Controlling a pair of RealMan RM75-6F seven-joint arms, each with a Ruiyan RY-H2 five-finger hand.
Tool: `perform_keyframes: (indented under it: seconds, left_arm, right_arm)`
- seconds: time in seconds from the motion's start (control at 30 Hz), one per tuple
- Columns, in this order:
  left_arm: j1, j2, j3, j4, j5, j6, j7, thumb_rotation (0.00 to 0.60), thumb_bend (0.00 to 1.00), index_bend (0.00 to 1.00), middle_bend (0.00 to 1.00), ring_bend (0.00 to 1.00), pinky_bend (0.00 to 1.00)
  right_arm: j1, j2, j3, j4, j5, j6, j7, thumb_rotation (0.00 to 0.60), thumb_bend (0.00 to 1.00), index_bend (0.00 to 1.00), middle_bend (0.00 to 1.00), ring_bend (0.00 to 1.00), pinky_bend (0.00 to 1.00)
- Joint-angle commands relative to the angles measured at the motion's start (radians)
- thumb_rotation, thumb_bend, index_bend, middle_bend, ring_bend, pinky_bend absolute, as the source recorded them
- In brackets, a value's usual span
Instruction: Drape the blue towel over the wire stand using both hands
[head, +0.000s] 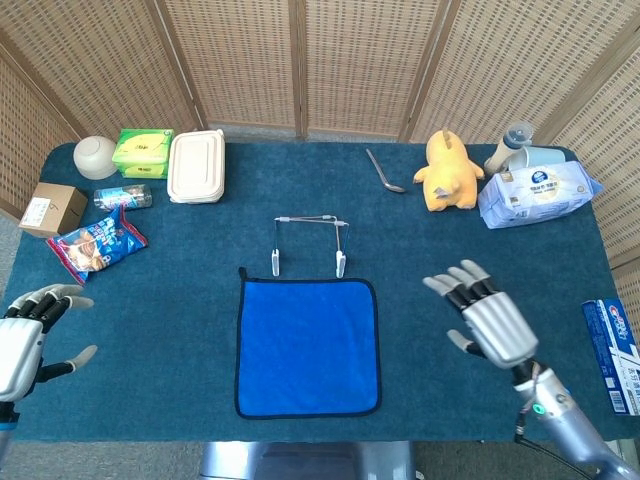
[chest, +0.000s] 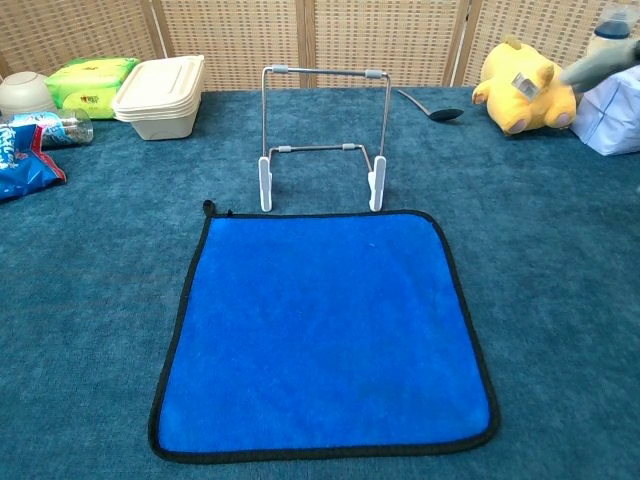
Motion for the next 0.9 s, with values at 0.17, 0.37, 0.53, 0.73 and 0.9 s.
perform_keyframes:
  seconds: [0.17, 0.37, 0.53, 0.73, 0.9]
  left_arm:
    - [0.004, 0.019, 0.012, -0.028, 0.012, -0.006, 0.018, 0.6, 0.27, 0.36, 0.3, 0.25, 0.25]
    - [0.001, 0.022, 0.013, -0.039, 0.012, -0.014, 0.027, 0.6, 0.27, 0.36, 0.3, 0.25, 0.25]
    - [-0.004, 0.02, 0.015, -0.045, 0.011, -0.027, 0.033, 0.6, 0.27, 0.36, 0.3, 0.25, 0.25]
    - [-0.005, 0.015, 0.017, -0.05, 0.009, -0.035, 0.042, 0.6, 0.27, 0.36, 0.3, 0.25, 0.26]
    - [-0.007, 0.005, 0.019, -0.048, 0.001, -0.043, 0.046, 0.6, 0.27, 0.37, 0.3, 0.25, 0.26]
  right_arm:
    - [0.111, -0.119, -0.012, 0.135, -0.078, -0.07, 0.072, 0.6, 0.22, 0.16, 0.21, 0.13, 0.12]
    - [0.174, -0.209, -0.03, 0.248, -0.132, -0.072, 0.135, 0.6, 0.22, 0.15, 0.21, 0.12, 0.12]
    - [0.215, -0.282, -0.06, 0.38, -0.189, -0.043, 0.185, 0.6, 0.21, 0.16, 0.21, 0.12, 0.12]
    - [0.243, -0.345, -0.094, 0.488, -0.218, -0.017, 0.237, 0.6, 0.2, 0.16, 0.21, 0.12, 0.12]
    - [0.271, -0.416, -0.122, 0.595, -0.237, -0.007, 0.244, 0.6, 0.19, 0.16, 0.21, 0.12, 0.12]
